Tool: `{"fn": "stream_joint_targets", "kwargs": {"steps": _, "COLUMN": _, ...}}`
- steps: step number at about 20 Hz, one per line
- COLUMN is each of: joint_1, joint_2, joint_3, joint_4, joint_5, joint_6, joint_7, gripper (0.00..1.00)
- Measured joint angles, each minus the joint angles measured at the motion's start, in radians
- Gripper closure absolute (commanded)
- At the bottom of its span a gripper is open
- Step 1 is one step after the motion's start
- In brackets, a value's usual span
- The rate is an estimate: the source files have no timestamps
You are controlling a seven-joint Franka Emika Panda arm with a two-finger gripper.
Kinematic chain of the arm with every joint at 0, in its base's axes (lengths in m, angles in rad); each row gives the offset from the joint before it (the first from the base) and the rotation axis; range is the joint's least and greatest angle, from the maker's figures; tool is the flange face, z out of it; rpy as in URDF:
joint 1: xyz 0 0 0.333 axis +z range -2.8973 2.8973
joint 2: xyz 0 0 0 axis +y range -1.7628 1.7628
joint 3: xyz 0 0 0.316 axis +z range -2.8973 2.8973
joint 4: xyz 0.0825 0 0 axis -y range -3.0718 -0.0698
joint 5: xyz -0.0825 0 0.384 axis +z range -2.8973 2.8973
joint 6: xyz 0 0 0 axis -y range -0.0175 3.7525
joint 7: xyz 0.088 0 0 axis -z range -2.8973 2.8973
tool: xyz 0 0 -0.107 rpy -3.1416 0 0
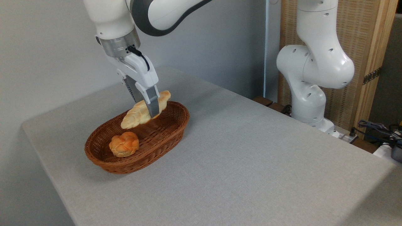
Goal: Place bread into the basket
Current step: 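Lift the bread roll and carry it over the wicker basket, then lower the roll into the basket beside the bun and open the gripper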
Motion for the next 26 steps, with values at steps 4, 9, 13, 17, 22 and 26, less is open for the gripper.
{"fn": "stream_joint_targets", "kwargs": {"steps": 4, "joint_1": 0.002, "joint_2": 0.0, "joint_3": 0.0, "joint_4": -0.001, "joint_5": 0.0, "joint_6": 0.018, "joint_7": 0.0, "gripper": 0.0}}
{"fn": "stream_joint_targets", "kwargs": {"steps": 9, "joint_1": 0.003, "joint_2": -0.001, "joint_3": 0.003, "joint_4": -0.008, "joint_5": 0.0, "joint_6": 0.126, "joint_7": 0.003, "gripper": 0.0}}
{"fn": "stream_joint_targets", "kwargs": {"steps": 13, "joint_1": 0.016, "joint_2": -0.048, "joint_3": 0.102, "joint_4": -0.003, "joint_5": 0.011, "joint_6": 0.138, "joint_7": 0.022, "gripper": 0.0}}
{"fn": "stream_joint_targets", "kwargs": {"steps": 17, "joint_1": 0.022, "joint_2": -0.075, "joint_3": 0.16, "joint_4": 0.051, "joint_5": 0.134, "joint_6": 0.023, "joint_7": 0.049, "gripper": 0.0}}
{"fn": "stream_joint_targets", "kwargs": {"steps": 22, "joint_1": 0.021, "joint_2": -0.075, "joint_3": 0.208, "joint_4": 0.082, "joint_5": 0.144, "joint_6": -0.061, "joint_7": 0.123, "gripper": 0.0}}
{"fn": "stream_joint_targets", "kwargs": {"steps": 26, "joint_1": 0.017, "joint_2": -0.075, "joint_3": 0.209, "joint_4": 0.082, "joint_5": 0.144, "joint_6": -0.076, "joint_7": 0.123, "gripper": 0.0}}
